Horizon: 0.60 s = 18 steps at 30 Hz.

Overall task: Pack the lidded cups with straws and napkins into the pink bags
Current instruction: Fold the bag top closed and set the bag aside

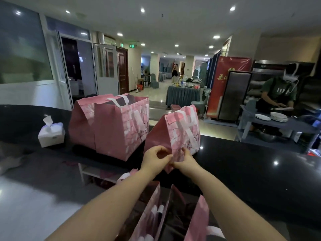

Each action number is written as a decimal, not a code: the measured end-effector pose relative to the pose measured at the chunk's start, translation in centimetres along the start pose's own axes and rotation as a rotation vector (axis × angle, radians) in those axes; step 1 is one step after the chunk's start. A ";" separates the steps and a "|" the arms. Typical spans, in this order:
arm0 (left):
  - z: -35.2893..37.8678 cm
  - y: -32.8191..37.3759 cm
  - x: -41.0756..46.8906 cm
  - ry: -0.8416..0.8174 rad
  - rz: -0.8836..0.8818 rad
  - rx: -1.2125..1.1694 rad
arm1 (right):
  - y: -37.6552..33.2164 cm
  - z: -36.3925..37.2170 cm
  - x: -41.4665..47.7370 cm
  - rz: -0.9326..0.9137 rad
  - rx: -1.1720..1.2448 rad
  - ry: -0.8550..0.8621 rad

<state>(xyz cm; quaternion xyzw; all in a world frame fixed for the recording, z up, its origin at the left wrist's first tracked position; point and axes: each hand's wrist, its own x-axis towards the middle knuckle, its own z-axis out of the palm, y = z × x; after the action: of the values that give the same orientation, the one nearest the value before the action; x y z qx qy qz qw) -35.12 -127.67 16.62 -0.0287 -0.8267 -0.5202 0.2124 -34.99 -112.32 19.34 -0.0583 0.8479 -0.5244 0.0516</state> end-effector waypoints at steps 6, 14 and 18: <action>-6.2 -1.1 5.1 0.010 -0.039 0.107 | -3.7 0.1 0.5 0.045 -0.090 0.022; -5.5 -3.8 7.0 -0.158 -0.126 0.155 | -2.5 4.9 1.6 0.058 0.041 0.423; -5.6 -4.3 6.5 -0.124 -0.093 0.099 | -2.7 5.1 2.4 0.061 0.052 0.458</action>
<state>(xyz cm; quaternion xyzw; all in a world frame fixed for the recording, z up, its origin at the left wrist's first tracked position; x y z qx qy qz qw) -40.42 -135.70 17.51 -0.0119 -0.8633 -0.4854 0.1376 -36.44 -118.39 19.47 0.0890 0.8251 -0.5437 -0.1250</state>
